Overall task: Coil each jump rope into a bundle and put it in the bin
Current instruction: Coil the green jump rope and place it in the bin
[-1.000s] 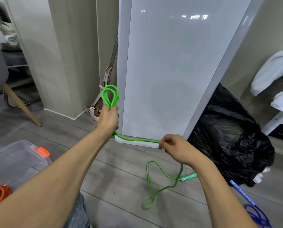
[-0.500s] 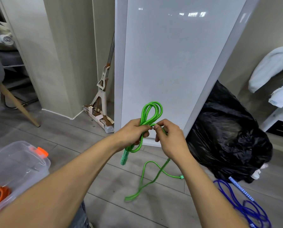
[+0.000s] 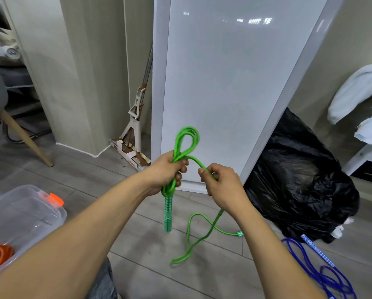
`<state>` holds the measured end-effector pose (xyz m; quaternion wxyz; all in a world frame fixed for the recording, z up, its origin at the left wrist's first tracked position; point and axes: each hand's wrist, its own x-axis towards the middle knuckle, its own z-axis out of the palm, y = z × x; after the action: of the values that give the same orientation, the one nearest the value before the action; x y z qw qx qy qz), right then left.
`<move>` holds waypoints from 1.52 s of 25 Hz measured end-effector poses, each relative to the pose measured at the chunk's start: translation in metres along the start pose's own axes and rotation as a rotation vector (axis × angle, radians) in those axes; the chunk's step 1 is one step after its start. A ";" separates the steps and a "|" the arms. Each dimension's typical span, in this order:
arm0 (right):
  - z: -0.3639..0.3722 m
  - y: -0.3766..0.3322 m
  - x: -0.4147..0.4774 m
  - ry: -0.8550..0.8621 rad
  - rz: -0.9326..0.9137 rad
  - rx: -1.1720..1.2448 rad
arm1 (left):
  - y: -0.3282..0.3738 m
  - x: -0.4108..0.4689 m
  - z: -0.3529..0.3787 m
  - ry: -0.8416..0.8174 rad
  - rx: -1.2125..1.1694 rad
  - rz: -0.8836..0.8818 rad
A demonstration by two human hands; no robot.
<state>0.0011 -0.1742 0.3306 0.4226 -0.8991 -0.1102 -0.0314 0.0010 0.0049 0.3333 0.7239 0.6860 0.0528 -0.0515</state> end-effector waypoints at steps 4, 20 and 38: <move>-0.005 0.001 -0.003 -0.182 0.069 0.062 | -0.001 0.022 -0.023 0.433 -0.180 0.038; 0.018 -0.010 -0.004 0.003 -0.050 0.295 | -0.008 0.011 0.010 0.216 -0.281 -0.044; 0.021 -0.016 -0.009 -0.109 0.009 0.091 | 0.001 0.011 0.008 0.190 -0.536 -0.086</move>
<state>-0.0125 -0.1495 0.3276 0.4564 -0.8799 -0.1302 0.0246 0.0120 -0.0031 0.3330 0.8683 0.4691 0.1610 -0.0019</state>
